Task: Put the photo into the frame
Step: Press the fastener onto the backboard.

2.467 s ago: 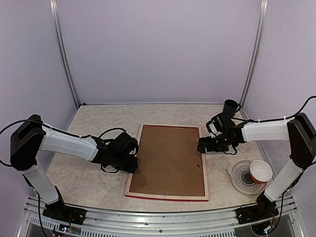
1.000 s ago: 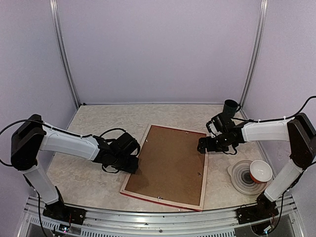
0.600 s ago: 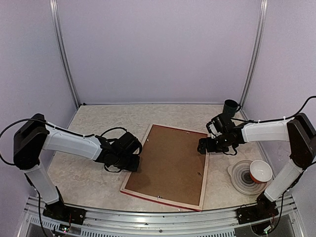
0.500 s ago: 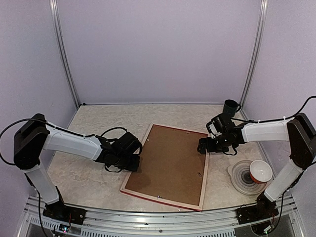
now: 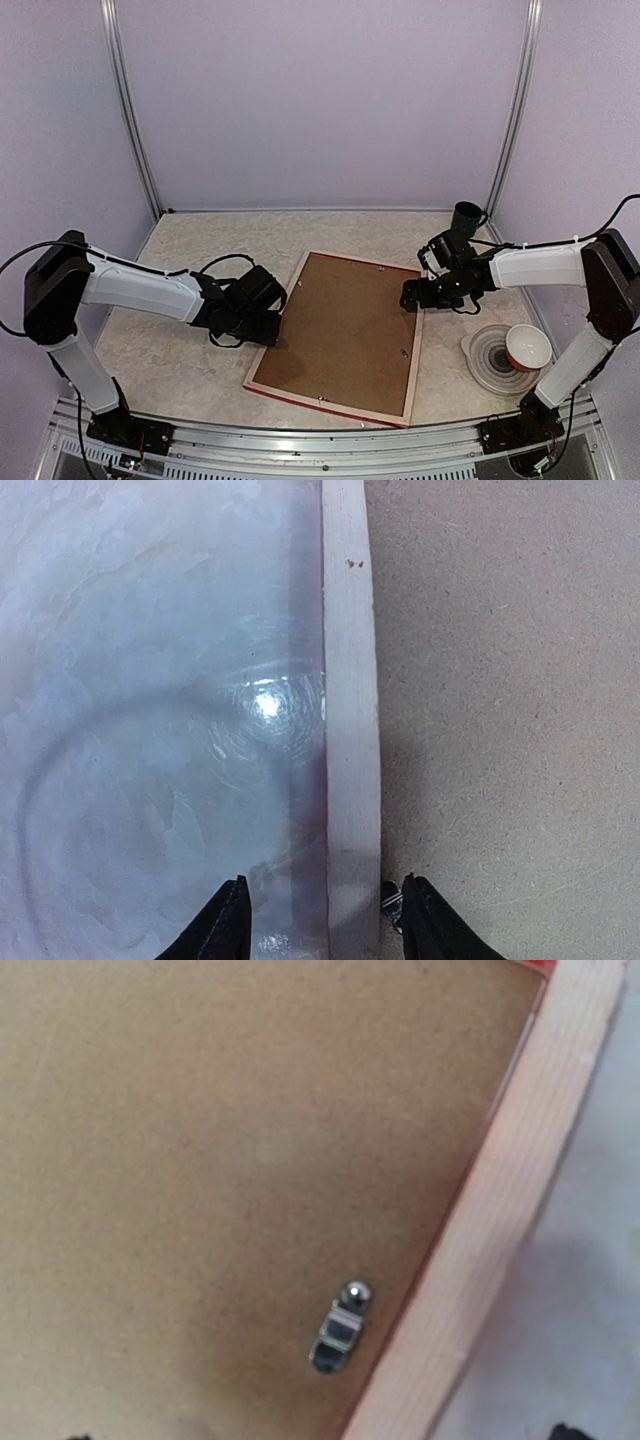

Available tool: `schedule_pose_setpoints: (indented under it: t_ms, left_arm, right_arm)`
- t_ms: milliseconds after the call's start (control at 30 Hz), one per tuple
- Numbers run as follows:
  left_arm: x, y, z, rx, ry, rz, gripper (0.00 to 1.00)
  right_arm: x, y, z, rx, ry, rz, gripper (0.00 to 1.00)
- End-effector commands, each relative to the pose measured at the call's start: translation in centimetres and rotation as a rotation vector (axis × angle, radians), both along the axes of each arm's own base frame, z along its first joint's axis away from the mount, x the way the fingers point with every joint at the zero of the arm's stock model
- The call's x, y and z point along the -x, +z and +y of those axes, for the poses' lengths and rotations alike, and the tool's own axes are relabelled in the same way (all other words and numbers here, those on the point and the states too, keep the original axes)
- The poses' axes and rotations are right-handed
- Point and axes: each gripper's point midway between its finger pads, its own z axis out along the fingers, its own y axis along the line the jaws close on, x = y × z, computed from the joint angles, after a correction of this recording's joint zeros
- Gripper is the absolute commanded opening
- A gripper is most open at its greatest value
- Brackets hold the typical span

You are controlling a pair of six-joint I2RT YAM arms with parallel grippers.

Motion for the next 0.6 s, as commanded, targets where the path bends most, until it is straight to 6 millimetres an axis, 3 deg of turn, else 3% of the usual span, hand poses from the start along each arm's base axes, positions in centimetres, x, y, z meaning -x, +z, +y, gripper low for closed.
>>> schedule_pose_setpoints:
  t_ms: [0,200,567]
  left_arm:
    - [-0.4,2.1,-0.2,0.008,0.016,-0.042,0.51]
    - [0.5,-0.6,-0.8,-0.062,0.01,-0.001,0.52]
    - [-0.2,-2.0,-0.4,-0.116,0.042,-0.009,0.42]
  right_arm:
    - [-0.7,0.8,-0.2,-0.006,-0.006,-0.021,0.99]
    - [-0.8,0.6,-0.1,-0.006,-0.008,-0.021,0.99]
    - [-0.3,0.0,0.2,-0.029,0.011,-0.007,0.99]
